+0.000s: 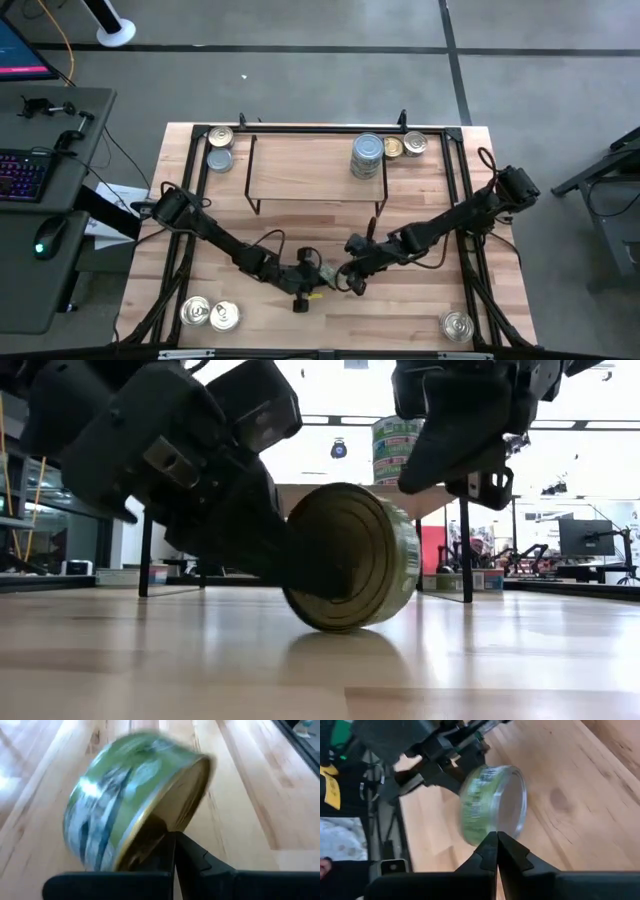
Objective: Stack canned seafood by type on shelf
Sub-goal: Put the green tuna can on the shelf
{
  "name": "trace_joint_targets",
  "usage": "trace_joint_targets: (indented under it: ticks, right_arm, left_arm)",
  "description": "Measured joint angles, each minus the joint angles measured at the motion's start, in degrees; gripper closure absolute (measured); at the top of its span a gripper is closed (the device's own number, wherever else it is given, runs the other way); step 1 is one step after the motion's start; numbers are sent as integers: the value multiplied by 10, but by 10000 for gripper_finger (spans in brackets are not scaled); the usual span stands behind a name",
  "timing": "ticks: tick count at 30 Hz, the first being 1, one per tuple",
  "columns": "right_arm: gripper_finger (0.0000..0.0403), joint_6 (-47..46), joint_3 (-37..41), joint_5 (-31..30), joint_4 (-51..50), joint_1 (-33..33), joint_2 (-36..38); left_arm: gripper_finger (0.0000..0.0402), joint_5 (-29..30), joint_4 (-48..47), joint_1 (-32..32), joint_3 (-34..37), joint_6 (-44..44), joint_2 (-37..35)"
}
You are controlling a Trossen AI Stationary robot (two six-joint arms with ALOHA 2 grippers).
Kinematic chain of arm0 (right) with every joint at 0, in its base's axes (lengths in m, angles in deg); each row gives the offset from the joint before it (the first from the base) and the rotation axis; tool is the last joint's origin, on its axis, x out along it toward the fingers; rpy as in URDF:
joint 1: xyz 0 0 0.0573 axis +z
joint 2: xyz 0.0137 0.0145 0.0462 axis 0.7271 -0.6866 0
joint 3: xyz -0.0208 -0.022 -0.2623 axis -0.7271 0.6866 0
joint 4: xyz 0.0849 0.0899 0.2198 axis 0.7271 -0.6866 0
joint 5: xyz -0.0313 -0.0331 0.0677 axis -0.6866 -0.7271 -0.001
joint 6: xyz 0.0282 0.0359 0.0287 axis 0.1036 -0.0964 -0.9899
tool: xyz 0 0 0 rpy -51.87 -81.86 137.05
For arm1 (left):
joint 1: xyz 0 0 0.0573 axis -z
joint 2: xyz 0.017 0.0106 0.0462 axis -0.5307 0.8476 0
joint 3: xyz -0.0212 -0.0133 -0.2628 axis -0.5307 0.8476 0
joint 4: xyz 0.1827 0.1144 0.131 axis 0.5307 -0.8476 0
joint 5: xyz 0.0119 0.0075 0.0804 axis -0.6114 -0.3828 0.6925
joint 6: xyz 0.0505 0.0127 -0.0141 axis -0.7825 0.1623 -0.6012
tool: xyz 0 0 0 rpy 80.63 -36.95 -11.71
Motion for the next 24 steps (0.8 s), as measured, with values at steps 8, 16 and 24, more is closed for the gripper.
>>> trace_joint_targets:
  ticks: [8, 16, 24]
  right_arm:
    - [403, -19, -27, 10, 9, 2, 0]
    - [401, 61, -180, -1, -104, 8, -18]
    - [296, 144, -359, 30, -409, -28, -108]
  left_arm:
    - [401, 4, -17, 9, 0, 45, -5]
    - [401, -44, -260, 10, 9, 68, -142]
    - [402, 53, -350, 5, 101, 143, -329]
